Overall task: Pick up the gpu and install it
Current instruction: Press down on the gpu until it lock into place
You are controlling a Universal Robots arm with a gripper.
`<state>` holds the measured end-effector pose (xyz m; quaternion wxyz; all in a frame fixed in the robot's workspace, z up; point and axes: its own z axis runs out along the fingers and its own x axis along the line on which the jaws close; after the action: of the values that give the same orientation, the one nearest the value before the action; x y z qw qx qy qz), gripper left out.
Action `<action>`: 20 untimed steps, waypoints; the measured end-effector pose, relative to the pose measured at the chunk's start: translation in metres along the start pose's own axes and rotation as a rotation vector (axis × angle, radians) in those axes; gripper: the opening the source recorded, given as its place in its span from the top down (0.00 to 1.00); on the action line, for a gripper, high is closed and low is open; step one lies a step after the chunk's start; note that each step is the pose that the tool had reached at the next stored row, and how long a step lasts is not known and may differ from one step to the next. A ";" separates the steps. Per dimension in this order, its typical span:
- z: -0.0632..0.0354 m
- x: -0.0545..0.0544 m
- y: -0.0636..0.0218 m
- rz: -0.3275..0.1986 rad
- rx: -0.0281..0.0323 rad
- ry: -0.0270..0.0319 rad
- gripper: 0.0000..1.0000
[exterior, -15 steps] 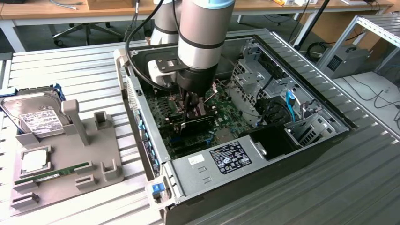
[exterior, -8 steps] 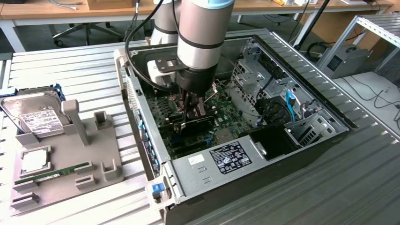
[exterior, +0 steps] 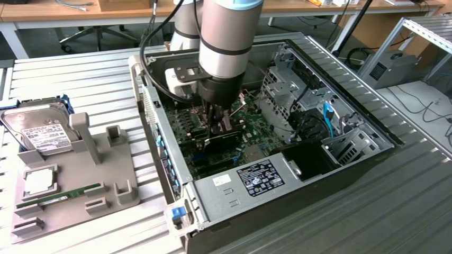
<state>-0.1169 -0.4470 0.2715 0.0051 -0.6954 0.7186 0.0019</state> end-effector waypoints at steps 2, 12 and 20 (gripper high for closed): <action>0.0000 0.000 0.0008 0.000 -0.0001 -0.0001 0.89; 0.0001 0.000 0.0020 0.000 -0.0001 -0.0001 0.89; 0.0000 0.000 0.0040 0.000 -0.0002 0.0000 0.89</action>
<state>-0.1209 -0.4468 0.2714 0.0051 -0.6953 0.7187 0.0020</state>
